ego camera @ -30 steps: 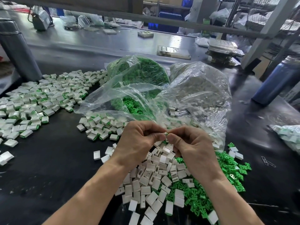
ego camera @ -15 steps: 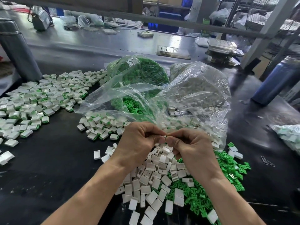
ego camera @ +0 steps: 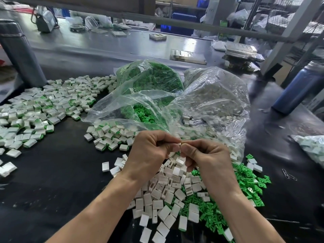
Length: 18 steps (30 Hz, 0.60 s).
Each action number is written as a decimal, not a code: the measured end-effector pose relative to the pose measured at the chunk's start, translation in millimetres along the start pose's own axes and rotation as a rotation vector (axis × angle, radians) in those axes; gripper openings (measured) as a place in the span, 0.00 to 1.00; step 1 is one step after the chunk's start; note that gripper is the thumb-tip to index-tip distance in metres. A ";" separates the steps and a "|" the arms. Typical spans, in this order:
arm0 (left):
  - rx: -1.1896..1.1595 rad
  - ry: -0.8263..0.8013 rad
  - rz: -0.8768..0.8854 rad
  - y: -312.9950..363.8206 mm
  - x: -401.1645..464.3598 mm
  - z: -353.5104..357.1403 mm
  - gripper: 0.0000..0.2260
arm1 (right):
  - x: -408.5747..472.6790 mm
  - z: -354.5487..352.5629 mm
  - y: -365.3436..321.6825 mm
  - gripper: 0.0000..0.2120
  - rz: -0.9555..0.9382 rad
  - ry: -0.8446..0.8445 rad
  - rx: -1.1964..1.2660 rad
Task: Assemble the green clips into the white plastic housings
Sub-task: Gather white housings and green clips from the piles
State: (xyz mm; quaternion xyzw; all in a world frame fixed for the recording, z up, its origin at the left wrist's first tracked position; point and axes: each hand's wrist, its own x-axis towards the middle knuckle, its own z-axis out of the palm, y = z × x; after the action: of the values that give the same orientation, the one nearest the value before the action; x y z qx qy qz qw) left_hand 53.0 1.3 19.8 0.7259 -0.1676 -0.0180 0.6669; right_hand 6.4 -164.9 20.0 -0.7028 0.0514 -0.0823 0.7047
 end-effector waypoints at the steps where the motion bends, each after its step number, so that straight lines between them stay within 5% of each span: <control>1: -0.012 0.006 -0.001 -0.8 0.0 0.5 0.13 | -0.2 1.0 0.3 0.05 -0.003 0.009 0.002; 11: -0.077 0.032 -0.026 -5.4 2.7 2.4 0.09 | -0.1 5.8 2.3 0.04 -0.011 0.042 0.086; 18: 0.051 -0.023 0.041 -6.7 7.3 0.7 0.07 | 5.9 -2.3 1.6 0.08 -0.079 0.011 -0.122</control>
State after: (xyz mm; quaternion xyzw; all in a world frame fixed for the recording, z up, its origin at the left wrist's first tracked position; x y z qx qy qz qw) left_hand 61.3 -1.0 14.6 0.7387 -0.1903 -0.0086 0.6466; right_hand 11.8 -168.3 18.7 -0.7456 0.0322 -0.1105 0.6563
